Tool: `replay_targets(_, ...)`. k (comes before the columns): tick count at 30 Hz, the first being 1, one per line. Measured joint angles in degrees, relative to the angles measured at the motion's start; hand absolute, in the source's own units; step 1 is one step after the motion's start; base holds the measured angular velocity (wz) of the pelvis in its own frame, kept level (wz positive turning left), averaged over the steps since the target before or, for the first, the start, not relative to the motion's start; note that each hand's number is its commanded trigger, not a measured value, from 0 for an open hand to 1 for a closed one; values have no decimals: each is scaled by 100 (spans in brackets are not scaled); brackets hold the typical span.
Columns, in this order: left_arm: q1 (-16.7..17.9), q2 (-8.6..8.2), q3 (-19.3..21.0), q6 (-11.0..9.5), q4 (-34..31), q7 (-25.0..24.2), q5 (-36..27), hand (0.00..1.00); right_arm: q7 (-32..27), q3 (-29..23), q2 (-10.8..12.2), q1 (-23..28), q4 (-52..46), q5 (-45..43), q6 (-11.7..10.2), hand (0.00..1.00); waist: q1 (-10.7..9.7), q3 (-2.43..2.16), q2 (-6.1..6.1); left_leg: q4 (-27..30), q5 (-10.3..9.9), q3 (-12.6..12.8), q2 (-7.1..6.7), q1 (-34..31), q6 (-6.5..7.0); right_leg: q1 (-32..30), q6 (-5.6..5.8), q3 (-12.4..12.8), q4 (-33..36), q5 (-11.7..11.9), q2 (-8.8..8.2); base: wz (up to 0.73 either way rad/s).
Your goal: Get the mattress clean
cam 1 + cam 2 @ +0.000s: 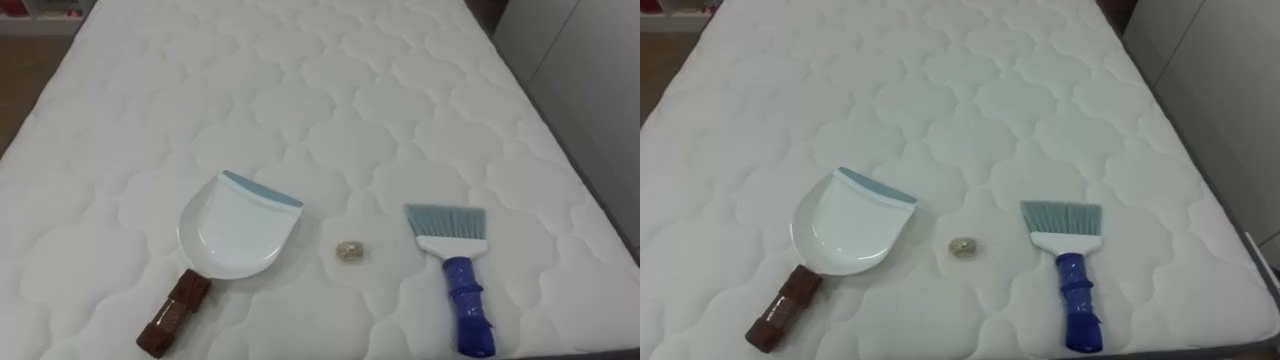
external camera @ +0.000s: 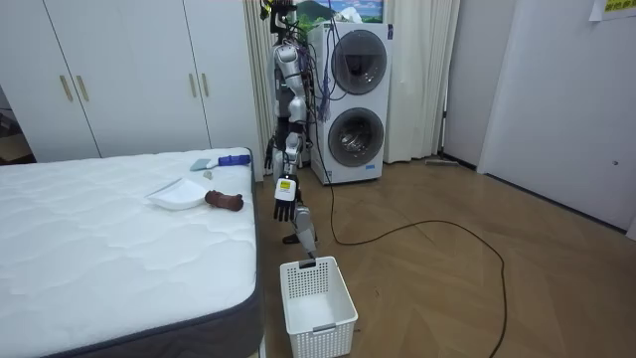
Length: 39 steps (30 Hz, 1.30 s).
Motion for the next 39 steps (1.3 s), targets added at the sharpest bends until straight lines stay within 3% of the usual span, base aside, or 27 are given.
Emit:
replay_targets(20,-30,11,27,-124,-47,-96,-1,0,20,-45,-14,22,-2,19,-134,0,-29,27,38,3,0,0,1,-5,0,-6,0,3,-2,0,0,0)
replay_targets(26,-60,20,141,-412,-230,616,2,0,-2,-37,-3,28,6,24,-244,0,-47,26,29,16,0,-81,-5,-24,0,11,-1,-53,-3,-1,-8,4)
replay_targets(31,76,35,421,-421,-1307,1119,-5,0,10,4,-20,20,-12,127,-253,0,4,28,17,15,1,-102,-6,-57,0,-3,-1,-91,-2,-1,-15,4)
replay_targets(33,76,34,419,-576,-1716,1365,-39,0,3,10,-18,16,-13,138,-257,0,32,22,1,22,1,-115,-8,-78,1,-9,-1,-109,-4,-1,-17,5)
replay_targets(34,46,34,404,-774,-1937,1535,-145,0,3,12,-19,15,-20,138,-280,0,57,20,1,28,1,-114,-7,-79,0,-8,-1,-109,-3,-1,-16,0)
replay_targets(37,-222,35,249,-1111,-2103,1835,-218,0,3,114,-27,16,-34,140,-397,0,80,10,-1,32,2,-107,-7,-62,1,0,-1,-101,-2,-1,-16,-2)
replay_targets(39,-349,36,93,-1206,-2105,1898,-206,0,22,154,-62,19,-34,153,-438,0,76,6,-2,29,2,-95,-7,-31,1,25,-1,-97,-2,-1,-17,-5)
